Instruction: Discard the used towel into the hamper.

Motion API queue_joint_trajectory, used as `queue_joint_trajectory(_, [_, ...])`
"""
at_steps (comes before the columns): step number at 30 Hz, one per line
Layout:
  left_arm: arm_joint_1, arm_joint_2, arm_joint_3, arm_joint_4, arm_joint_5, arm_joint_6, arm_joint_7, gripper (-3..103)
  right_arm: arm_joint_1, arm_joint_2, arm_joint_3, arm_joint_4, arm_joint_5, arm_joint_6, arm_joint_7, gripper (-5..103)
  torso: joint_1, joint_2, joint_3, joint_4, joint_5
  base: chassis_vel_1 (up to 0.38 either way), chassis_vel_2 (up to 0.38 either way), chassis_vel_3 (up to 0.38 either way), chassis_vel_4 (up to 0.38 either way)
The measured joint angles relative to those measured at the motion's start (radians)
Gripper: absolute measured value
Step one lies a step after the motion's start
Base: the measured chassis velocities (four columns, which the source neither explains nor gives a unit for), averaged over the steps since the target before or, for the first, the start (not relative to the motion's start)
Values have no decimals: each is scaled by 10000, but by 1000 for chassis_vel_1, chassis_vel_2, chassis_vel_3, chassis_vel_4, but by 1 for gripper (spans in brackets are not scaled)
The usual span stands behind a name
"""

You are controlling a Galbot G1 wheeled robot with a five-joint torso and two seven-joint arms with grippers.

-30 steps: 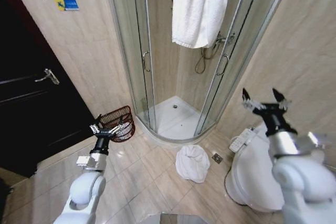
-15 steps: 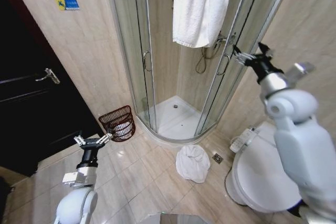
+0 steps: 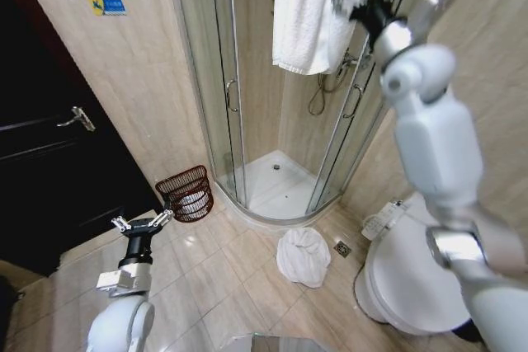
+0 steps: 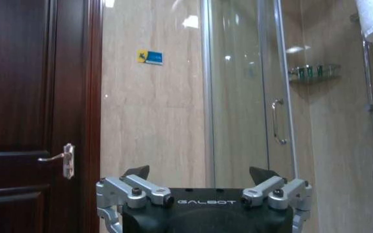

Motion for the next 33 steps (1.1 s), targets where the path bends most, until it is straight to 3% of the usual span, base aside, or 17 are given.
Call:
queue_joint_trajectory(6, [-26,185,-331,-74,-290,26,1,100,1501,978,-395,-1945,-183,42,56,100,-1,-5,-2,6,1,0,0,0,0])
queue_joint_trajectory(19, [37,391,-761,-139,-773,-78,156,100,2006,575,-633,-2726,-99,57,-124,100,-5,-10,-6,-2,8,0,0,0,0])
queue_joint_trajectory(33, [145,490,-1240,-87,-1130,-373,267,100,2461,1321,-1182,-3538,-43,-11,-238,100,-6,-13,-8,3,4,0,0,0,0])
